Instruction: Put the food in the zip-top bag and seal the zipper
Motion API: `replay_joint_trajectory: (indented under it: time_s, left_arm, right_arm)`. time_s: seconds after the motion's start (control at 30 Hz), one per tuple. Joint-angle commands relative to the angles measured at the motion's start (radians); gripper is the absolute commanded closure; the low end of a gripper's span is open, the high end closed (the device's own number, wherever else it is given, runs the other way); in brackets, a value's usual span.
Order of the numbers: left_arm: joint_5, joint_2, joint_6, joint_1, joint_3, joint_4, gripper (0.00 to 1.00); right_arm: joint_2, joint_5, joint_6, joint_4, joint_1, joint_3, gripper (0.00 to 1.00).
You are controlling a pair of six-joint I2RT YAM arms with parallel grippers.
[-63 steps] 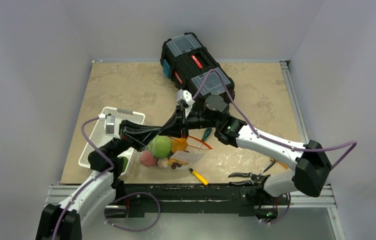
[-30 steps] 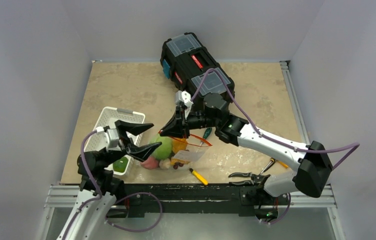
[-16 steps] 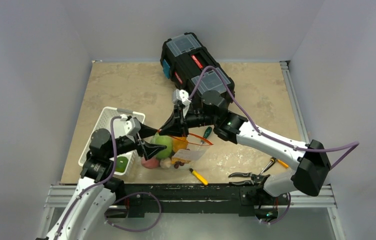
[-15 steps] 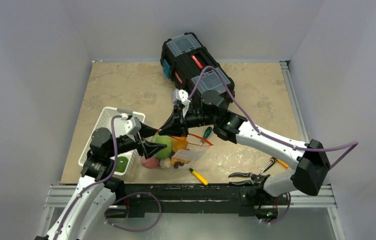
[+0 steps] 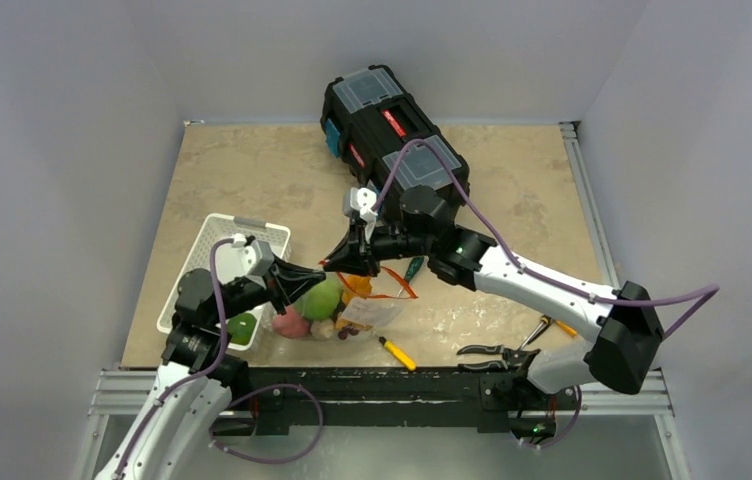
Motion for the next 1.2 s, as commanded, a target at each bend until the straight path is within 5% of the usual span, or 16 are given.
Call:
replay_joint_trajectory:
  time_s: [0.0,0.13,0.53,0.9,1.07,1.17]
  left_arm:
    - [-0.129,-0.060,-0.001,-0.002,0.003,0.016,1.00]
    - [-0.122,-0.040,-0.002,-0.002,0.003,0.008,1.00]
    - [-0.104,-0.070,-0.040,-0.001,-0.019,0.074,1.00]
    - [-0.066,-0.071,-0.049,-0.001,-0.012,0.067,1.00]
    - [-0.045,-0.064,-0.058,-0.001,-0.009,0.090,1.00]
    - [-0.040,-0.061,-0.054,-0.001,-0.005,0.085,1.00]
  right_arm:
    - [-0.100,0.175,-0.076,-0.046,-0.006,-0.081,0.93]
    - [-0.126,0.171,-0.090,-0.052,-0.006,-0.122,1.00]
    - [-0.159,0.105,-0.016,-0.015,-0.006,-0.170,0.96]
    - [-0.169,0.159,0.025,-0.083,-0.006,-0.123,0.05]
    - [-0.125,0.186,-0.028,-0.127,-0.006,-0.102,0.01]
    - [-0.076,0.160,-0.010,-0.129,-0.006,-0.060,0.15]
